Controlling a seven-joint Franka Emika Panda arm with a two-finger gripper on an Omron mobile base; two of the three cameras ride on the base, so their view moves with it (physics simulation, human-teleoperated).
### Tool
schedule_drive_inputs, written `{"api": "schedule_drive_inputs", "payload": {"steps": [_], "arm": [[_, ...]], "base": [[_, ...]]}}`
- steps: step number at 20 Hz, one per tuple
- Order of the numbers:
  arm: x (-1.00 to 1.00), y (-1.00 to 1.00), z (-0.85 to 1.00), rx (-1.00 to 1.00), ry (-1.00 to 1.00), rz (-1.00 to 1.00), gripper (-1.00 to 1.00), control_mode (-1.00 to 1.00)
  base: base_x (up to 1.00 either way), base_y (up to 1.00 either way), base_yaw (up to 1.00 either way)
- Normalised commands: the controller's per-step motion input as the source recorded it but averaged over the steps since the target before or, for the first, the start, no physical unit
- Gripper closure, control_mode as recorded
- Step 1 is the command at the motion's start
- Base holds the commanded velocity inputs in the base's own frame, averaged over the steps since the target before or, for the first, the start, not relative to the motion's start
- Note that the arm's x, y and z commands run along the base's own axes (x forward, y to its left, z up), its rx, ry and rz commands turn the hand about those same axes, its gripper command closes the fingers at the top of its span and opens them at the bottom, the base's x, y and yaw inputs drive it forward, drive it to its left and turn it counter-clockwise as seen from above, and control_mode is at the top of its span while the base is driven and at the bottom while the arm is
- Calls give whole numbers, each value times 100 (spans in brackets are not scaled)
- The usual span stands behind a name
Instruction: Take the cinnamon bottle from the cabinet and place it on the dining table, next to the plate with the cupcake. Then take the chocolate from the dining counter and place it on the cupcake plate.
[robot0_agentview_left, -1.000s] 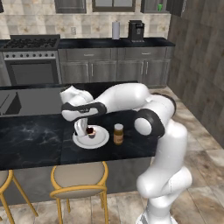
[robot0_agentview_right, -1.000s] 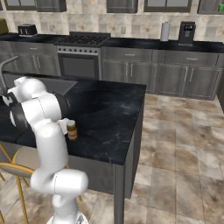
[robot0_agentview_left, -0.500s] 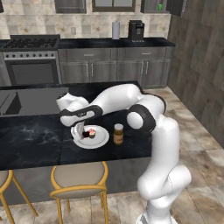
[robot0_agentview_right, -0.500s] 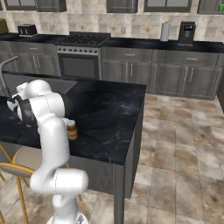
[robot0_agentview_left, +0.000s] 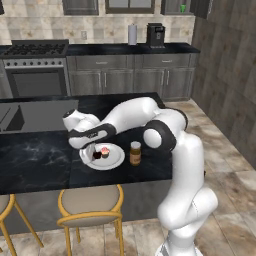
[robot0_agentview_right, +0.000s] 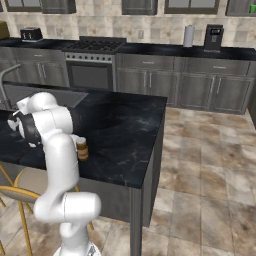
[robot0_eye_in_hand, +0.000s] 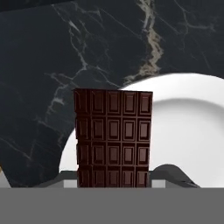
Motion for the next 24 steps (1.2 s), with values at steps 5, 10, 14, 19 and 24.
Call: {"api": "schedule_drive_inputs", "payload": {"steps": [5,10,14,19,24], "arm": [[0,-4,-6,0,-7,-5,100,-100],[0,-5,-1,0,-6,-8,100,-100],[0,-7,0,0,-8,-10,100,-100],[10,-1,-5,0,-2,-11,100,-100],[14,0,-8,0,-3,-11,100,-100]], "base": [[0,0,0],[0,0,0],[0,0,0],[0,0,0],[0,0,0]]}}
